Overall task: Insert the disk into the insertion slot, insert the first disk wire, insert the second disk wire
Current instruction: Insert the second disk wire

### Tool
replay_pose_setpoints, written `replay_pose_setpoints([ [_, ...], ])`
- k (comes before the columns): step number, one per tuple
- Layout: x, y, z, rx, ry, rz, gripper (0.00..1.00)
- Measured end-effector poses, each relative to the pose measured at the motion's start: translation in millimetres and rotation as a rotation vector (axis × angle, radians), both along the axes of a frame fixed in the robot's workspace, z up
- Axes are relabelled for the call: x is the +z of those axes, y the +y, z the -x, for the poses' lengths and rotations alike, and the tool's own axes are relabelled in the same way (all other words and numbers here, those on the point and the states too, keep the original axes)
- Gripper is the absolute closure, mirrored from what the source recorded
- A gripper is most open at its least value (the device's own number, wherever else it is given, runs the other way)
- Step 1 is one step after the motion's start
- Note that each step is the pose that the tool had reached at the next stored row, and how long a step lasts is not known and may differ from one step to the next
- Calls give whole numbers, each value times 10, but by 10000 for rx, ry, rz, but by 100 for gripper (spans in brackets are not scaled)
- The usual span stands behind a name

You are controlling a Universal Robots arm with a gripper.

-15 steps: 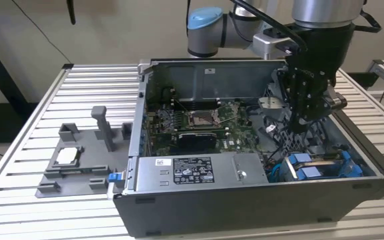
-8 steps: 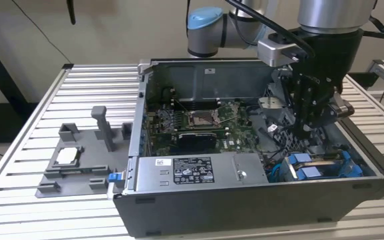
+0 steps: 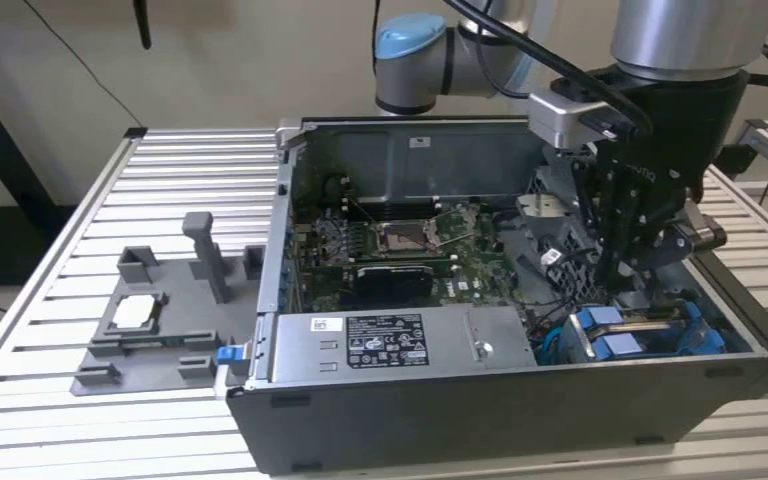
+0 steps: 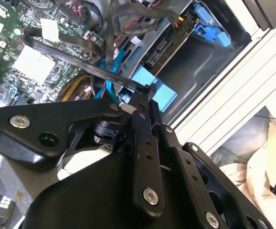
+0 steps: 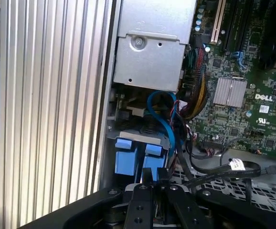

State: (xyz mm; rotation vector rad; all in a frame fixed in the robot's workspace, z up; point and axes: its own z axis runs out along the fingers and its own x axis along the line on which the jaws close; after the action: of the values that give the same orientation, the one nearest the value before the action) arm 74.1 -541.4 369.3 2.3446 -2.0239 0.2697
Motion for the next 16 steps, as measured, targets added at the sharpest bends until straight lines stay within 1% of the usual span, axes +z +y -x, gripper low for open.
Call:
replay_pose_setpoints([
  [2, -6, -28, -10, -1, 1, -58, 84],
  [4, -13, -50, -27, 0, 4, -157, 84],
  [6, -21, -63, -63, 0, 32, -250, 84],
  [8, -31, -68, -115, 0, 62, -326, 84],
  [10, -36, -81, -145, 0, 63, -463, 84],
  [11, -36, -81, -146, 0, 61, -498, 84],
  [16, -35, -81, -146, -1, 63, -506, 84],
])
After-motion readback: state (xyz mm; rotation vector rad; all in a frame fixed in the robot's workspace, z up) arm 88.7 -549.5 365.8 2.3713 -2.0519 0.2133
